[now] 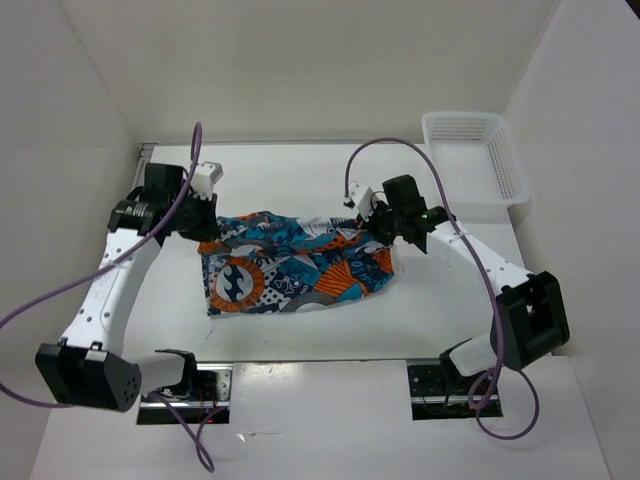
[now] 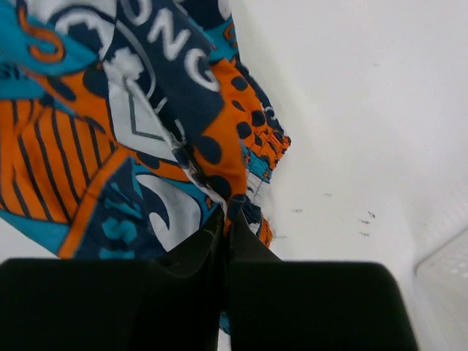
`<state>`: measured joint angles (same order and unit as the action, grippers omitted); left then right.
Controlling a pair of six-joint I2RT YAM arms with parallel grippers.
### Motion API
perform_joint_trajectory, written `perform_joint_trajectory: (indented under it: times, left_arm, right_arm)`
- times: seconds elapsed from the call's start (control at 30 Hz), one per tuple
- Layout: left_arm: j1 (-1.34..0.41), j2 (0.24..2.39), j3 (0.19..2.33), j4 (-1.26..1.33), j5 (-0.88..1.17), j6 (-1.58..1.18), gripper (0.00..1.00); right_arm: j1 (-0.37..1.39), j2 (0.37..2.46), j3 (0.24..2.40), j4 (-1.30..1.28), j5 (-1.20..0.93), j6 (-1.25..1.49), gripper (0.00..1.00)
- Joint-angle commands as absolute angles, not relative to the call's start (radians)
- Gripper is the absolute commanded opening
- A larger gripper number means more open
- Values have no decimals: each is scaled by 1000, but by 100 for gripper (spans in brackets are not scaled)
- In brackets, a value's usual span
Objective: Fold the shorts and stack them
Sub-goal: Fold the shorts
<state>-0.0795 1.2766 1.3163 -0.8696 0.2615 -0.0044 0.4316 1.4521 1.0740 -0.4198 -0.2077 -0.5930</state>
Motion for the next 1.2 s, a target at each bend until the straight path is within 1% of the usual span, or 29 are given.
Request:
perform_joint_trajectory:
  times: [0.0, 0.13, 0.27, 0.3, 0.37, 0.43, 0.47, 0.5, 0.53, 0.57, 0.6, 0.63, 0.7, 0.73, 0.8, 0.83, 0.9, 0.93, 0.97, 1.0, 1.03, 1.13, 1.17]
  left_arm:
    - [-83, 1183, 1195, -854, 183, 0, 0]
    - [-83, 1147, 1060, -935, 167, 0, 0]
    - [-120, 1183, 1045, -963, 128, 0, 0]
    - [-120, 1198, 1054, -963, 76, 0, 0]
    - [-120, 1245, 1054, -986, 37, 0, 0]
    - [-120, 1279, 1066, -1047, 46, 0, 3]
    - [-129, 1279, 1075, -1077, 63, 0, 7]
    - [-146, 1290, 1075, -1133, 78, 0, 17]
    - [-164, 1299, 1075, -1164, 87, 0, 24]
    - [-184, 1299, 1075, -1192, 97, 0, 31]
    - [-227, 1299, 1075, -1245, 97, 0, 38]
    - [-247, 1311, 1075, -1264, 77, 0, 51]
    - [-270, 1312, 1075, -1299, 64, 0, 59]
    - [-270, 1299, 1075, -1299, 48, 0, 61]
    - [-270, 1270, 1107, -1299, 48, 0, 64]
    - [-270, 1260, 1130, -1275, 48, 0, 64]
    - [-255, 1250, 1214, -1149, 35, 0, 68]
    - [-218, 1265, 1233, -1096, 23, 0, 66]
    - [-198, 1281, 1245, -990, -12, 0, 63]
    - [-177, 1322, 1246, -947, -21, 0, 60]
    - [-138, 1350, 1258, -912, -21, 0, 54]
    - [-100, 1477, 1269, -844, -21, 0, 42]
    - [-69, 1543, 1284, -830, 12, 0, 37]
  right_arm:
    - [425, 1373, 1014, -462, -192, -727, 0]
    - [425, 1287, 942, -515, -216, -868, 0]
    - [465, 1227, 887, -597, -261, -988, 0]
    - [501, 1215, 874, -606, -261, -1005, 4]
    - [531, 1186, 842, -617, -261, -1049, 7]
    - [558, 1166, 816, -646, -273, -1096, 20]
    - [558, 1157, 805, -646, -273, -1110, 32]
    - [584, 1134, 795, -656, -273, -1123, 53]
    - [598, 1120, 785, -675, -273, -1141, 63]
    - [616, 1106, 770, -684, -273, -1141, 69]
    - [638, 1073, 761, -693, -273, -1152, 77]
    - [690, 1054, 752, -693, -273, -1152, 79]
    - [738, 994, 736, -693, -273, -1152, 81]
    - [770, 974, 724, -671, -273, -1152, 81]
    - [770, 931, 724, -631, -273, -1103, 81]
    - [770, 931, 735, -588, -273, -1073, 81]
    - [770, 931, 777, -554, -252, -948, 81]
    - [770, 952, 794, -526, -252, -902, 78]
    - [741, 962, 807, -503, -262, -787, 76]
    - [727, 971, 831, -486, -279, -732, 75]
    - [710, 997, 831, -467, -288, -677, 73]
    - [651, 1064, 856, -410, -288, -490, 67]
    - [608, 1081, 865, -397, -278, -416, 63]
